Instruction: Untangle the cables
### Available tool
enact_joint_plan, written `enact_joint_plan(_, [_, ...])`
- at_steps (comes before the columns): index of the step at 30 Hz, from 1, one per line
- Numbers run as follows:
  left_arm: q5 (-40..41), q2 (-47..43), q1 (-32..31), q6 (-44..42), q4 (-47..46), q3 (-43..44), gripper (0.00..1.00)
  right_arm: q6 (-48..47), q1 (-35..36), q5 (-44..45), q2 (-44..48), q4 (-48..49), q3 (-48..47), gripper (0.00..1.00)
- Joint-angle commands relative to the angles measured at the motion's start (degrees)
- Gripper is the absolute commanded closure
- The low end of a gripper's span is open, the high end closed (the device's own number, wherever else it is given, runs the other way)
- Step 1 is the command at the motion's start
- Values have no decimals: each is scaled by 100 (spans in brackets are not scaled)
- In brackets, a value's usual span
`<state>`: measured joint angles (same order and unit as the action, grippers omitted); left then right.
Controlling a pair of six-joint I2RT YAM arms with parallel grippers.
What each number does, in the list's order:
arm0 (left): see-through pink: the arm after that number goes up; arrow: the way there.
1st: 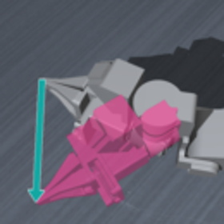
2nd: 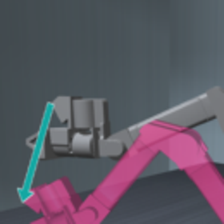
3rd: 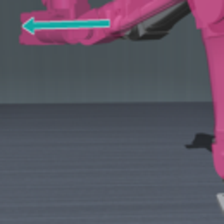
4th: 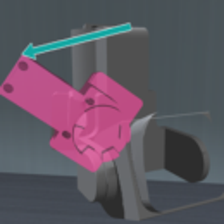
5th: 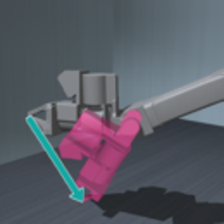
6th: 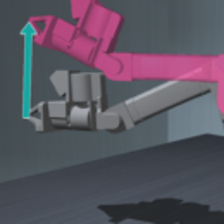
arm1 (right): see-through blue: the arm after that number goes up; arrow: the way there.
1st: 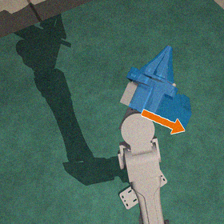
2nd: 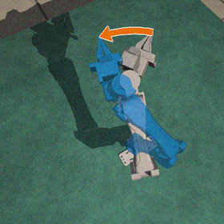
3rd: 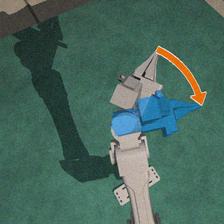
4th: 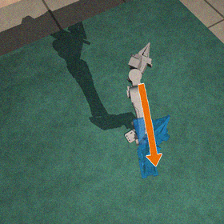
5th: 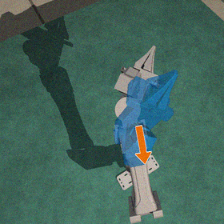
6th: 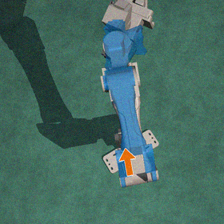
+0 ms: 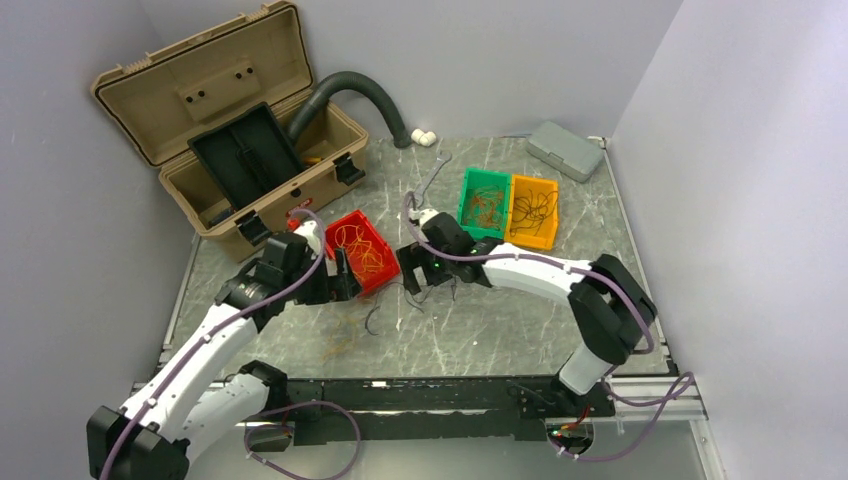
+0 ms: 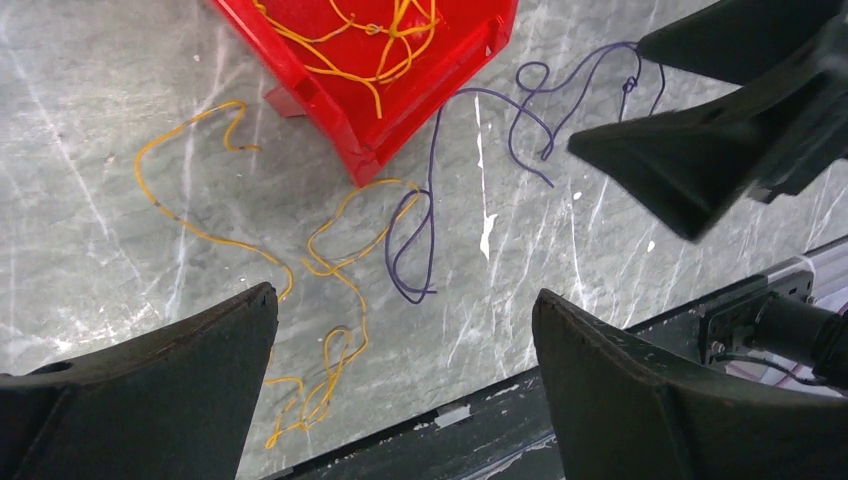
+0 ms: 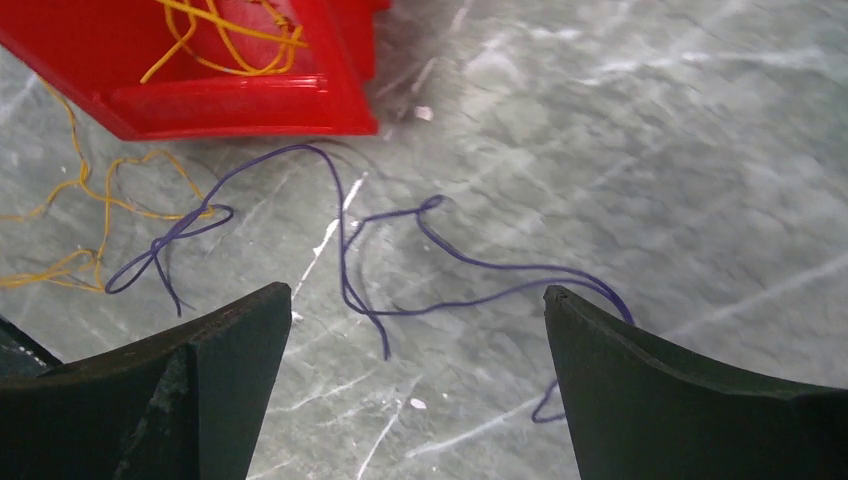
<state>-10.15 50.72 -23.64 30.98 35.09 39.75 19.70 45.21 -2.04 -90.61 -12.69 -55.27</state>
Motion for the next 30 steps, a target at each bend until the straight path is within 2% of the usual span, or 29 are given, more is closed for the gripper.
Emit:
enact_joint_plan(1, [328,-536,150,342,14,-122,1,-771,215,-129,-420,-326,-578,0])
enact_joint_plan(5, [965,-993,187,457,48,-336,1,-840,278,-330,-523,-19,-488,0])
enact_joint_plan(10, [1352,-1325,184,444,-17,-465,1,-990,317,-217,-837,147,-505,1])
enact_joint_plan(17, [1178,-1827,189,123,-458,-670,1,-1082,366,-7,-1049,283,-557,1])
enact_joint_plan(23, [1243,-1802,186,-35,-469,-548,1,-983,389,350,-1475,121,-784,4])
enact_joint_plan(25, [1196,-1719,185,-50,-487,-559,1,-918,388,489,-1577,-3,-822,9])
enact_joint_plan(26, [1150,-1671,185,-44,-502,-564,0,-895,396,528,-1599,-43,-818,15])
enact_joint_plan(30, [1068,-1481,184,3,-462,-515,1,-792,386,672,-1417,-31,-673,65])
